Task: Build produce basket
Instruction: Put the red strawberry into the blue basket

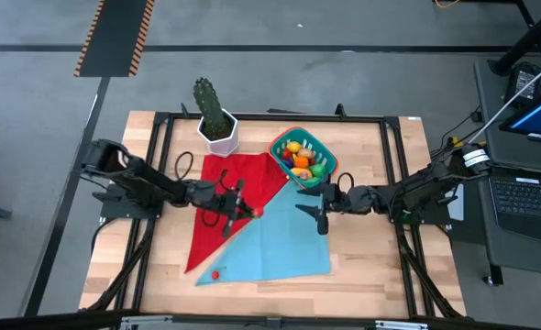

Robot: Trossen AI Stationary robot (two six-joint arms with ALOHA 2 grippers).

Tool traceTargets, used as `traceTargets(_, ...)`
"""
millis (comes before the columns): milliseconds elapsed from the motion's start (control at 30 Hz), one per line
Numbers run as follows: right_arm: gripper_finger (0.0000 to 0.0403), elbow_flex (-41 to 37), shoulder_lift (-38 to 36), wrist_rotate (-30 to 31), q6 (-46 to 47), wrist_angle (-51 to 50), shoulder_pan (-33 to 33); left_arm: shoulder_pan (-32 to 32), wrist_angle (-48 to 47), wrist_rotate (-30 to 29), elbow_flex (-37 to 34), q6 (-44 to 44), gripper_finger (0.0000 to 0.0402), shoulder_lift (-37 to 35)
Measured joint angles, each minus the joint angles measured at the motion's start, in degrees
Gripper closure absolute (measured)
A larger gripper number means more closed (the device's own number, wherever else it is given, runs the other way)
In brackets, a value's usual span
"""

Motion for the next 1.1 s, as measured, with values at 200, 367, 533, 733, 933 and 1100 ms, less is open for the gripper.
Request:
traceTargets(200,0.0177,0.5,0.0,-1.1,0.3,0.6,-0.6,1.7,0.3,1.0,6.9,4.5,0.0401,6.4)
traceTargets(367,0.0177,1.7,0.0,-2.8,-2.2,0.7,-0.6,3.5,0.3,1.0,10.4,6.6,0.0401,7.5)
traceTargets(533,0.0177,2.8,0.0,-3.3,-3.8,0.4,-0.6,5.2,0.2,1.0,11.8,6.6,0.0401,7.5)
traceTargets(733,0.0177,5.1,1.0,-5.6,-6.8,0.3,-0.6,6.6,0.2,1.0,13.6,6.6,0.0401,8.5)
traceTargets(933,0.0177,9.0,6.0,-5.6,-11.1,0.0,-1.4,7.4,0.0,3.3,15.2,6.6,0.0401,10.6)
traceTargets(1100,0.0177,11.9,8.9,-5.6,-14.3,0.0,-2.6,7.5,0.2,3.8,15.5,6.5,0.0401,10.6)
